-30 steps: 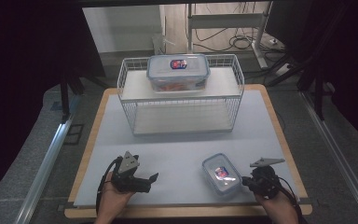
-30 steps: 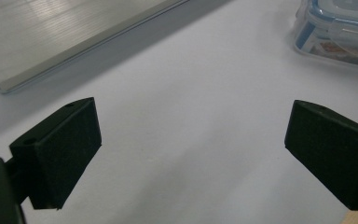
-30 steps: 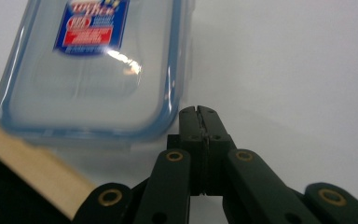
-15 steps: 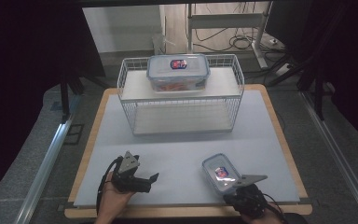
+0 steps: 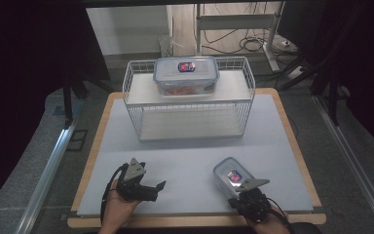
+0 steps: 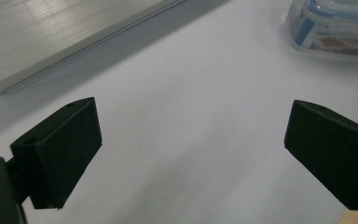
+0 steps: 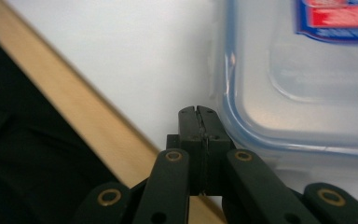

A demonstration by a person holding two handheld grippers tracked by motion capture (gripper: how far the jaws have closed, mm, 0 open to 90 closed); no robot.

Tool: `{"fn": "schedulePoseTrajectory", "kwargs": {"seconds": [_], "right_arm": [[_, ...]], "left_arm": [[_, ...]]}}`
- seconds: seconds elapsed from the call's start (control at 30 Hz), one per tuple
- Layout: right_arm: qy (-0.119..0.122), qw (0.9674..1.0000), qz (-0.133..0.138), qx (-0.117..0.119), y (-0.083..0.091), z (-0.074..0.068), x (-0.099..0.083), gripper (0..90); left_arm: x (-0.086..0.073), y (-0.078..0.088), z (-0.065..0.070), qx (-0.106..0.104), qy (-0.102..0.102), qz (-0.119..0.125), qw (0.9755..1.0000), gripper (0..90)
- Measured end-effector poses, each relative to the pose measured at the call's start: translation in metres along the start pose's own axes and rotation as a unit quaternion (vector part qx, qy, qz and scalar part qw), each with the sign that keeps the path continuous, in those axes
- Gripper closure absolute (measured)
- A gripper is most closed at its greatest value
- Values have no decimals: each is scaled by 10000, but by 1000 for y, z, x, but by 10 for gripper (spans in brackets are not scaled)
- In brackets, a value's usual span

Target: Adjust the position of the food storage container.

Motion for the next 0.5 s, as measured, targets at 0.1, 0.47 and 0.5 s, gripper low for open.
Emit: {"fn": "schedulePoseTrajectory", "kwargs": {"seconds": [0.1, 0.47, 0.5], "right_arm": [[-188, 9997, 42, -169, 4, 18, -3, 891], [-904, 9942, 26, -583, 27, 75, -22, 891], [-985, 9929, 47, -665, 30, 82, -25, 891]], "left_arm": [[0, -1, 1, -10, 3, -1, 10000, 40], [0, 0, 0, -8, 32, -6, 10000, 41], [0, -1, 0, -16, 36, -10, 10000, 41]]}}
Point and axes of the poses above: each handheld gripper's, and its own axes: y roughly backward along the jaws, x roughly out of its top, z roughly to its right, the point moved 5 cm from there along -y, roughly forward along the jaws, and after that the axes turned 11 degrees about -z, right-handed, at the moved point
